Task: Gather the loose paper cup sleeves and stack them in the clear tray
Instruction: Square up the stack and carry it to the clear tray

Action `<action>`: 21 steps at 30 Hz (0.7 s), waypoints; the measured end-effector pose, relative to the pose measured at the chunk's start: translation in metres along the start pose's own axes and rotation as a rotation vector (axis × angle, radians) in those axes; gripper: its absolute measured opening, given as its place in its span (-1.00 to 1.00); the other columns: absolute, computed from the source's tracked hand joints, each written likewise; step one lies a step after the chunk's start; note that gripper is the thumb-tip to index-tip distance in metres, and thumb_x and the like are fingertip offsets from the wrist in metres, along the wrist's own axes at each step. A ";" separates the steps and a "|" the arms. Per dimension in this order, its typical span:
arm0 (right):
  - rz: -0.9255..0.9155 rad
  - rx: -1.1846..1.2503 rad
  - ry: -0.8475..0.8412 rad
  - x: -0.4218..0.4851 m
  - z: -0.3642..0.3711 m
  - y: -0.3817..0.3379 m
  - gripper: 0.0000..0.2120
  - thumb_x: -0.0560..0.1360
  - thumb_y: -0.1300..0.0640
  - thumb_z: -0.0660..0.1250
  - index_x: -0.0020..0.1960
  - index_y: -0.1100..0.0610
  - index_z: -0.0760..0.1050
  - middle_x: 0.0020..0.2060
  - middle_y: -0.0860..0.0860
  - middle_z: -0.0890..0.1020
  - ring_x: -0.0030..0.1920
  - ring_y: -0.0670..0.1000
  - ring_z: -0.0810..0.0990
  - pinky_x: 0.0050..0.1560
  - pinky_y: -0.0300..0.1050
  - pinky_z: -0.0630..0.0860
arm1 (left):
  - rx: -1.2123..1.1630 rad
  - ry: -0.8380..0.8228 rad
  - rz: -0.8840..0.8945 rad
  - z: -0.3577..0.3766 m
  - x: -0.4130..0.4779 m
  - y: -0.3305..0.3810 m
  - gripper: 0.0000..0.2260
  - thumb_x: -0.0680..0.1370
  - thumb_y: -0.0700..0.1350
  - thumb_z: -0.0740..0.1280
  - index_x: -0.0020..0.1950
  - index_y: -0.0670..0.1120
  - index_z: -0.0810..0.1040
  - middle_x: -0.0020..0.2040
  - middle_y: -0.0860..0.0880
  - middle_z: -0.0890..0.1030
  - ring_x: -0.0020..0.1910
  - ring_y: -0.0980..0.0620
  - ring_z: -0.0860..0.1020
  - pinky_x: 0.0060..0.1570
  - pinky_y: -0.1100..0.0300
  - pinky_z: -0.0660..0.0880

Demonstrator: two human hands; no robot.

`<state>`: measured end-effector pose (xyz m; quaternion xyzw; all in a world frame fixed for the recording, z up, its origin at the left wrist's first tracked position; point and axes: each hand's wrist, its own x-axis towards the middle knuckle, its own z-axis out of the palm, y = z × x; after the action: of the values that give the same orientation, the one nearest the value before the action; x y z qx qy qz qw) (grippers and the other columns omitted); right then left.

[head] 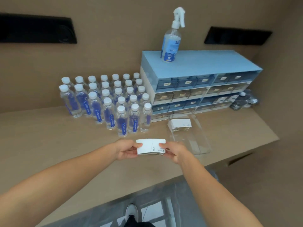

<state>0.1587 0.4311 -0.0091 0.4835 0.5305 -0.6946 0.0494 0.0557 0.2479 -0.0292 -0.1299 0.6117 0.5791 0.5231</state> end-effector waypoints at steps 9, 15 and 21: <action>-0.057 0.076 0.075 -0.006 -0.093 -0.031 -0.86 0.45 0.42 0.42 0.00 0.34 0.55 -0.18 0.21 0.71 -0.31 0.09 0.69 -0.36 -0.07 0.65 | 0.132 -0.013 0.100 0.111 0.014 0.018 -0.86 0.60 -0.26 0.35 0.16 -0.17 0.55 0.00 -0.13 0.67 -0.11 0.00 0.62 0.00 0.14 0.56; -0.081 -0.009 0.010 0.058 -0.140 -0.066 -0.81 0.46 0.41 0.41 0.07 0.33 0.55 -0.20 0.18 0.70 -0.26 0.08 0.70 -0.33 -0.10 0.63 | 0.168 0.124 0.181 0.169 0.057 0.038 -0.76 0.59 -0.27 0.36 0.25 -0.29 0.53 0.16 -0.22 0.67 0.07 -0.13 0.64 0.24 -0.03 0.55; -0.069 -0.179 -0.007 0.125 -0.169 -0.081 -0.89 0.48 0.35 0.41 -0.06 0.24 0.50 0.03 0.19 0.66 0.05 0.15 0.65 0.04 0.00 0.63 | 0.229 0.285 0.159 0.217 0.101 0.050 -0.71 0.63 -0.32 0.27 0.35 -0.33 0.44 0.20 -0.26 0.61 0.12 -0.20 0.62 0.02 -0.03 0.61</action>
<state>0.1503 0.6543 -0.0387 0.4559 0.6067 -0.6474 0.0702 0.0812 0.4915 -0.0328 -0.1017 0.7499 0.5208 0.3951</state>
